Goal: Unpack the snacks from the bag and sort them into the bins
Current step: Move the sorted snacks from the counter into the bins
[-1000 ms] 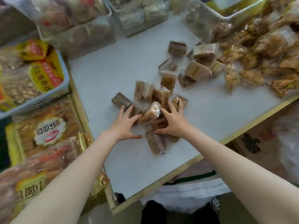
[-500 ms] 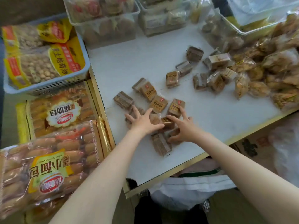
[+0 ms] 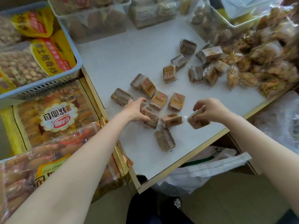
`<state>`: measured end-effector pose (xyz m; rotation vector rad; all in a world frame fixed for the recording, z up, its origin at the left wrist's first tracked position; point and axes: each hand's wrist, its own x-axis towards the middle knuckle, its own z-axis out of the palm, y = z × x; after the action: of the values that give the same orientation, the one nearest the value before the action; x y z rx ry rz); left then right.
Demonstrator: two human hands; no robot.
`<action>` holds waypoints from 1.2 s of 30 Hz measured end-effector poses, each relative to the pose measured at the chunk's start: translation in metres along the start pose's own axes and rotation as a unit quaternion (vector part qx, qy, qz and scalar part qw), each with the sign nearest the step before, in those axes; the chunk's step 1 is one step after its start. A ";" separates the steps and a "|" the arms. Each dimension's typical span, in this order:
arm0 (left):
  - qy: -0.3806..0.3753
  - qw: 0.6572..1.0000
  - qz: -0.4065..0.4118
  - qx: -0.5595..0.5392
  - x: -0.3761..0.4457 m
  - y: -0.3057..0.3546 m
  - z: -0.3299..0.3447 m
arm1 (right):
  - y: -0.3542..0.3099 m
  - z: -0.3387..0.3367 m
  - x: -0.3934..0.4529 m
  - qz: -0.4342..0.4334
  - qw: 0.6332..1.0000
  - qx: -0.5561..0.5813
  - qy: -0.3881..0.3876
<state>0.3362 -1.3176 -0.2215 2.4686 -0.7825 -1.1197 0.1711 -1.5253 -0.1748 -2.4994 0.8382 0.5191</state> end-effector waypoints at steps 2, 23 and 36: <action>-0.028 0.999 0.004 0.017 -0.001 0.002 -0.002 | -0.007 -0.005 0.001 -0.001 0.997 0.073 0.015; 0.191 0.971 0.061 0.134 -0.065 0.012 0.013 | -0.016 0.044 -0.011 -0.122 0.987 -0.023 -0.098; 0.104 0.964 0.172 0.176 -0.065 -0.020 -0.028 | -0.038 0.063 -0.008 -0.082 0.993 -0.067 -0.058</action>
<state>0.3295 -1.2615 -0.1750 2.5273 -1.3767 -0.6291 0.1761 -1.4616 -0.2115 -2.6021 0.5661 0.6750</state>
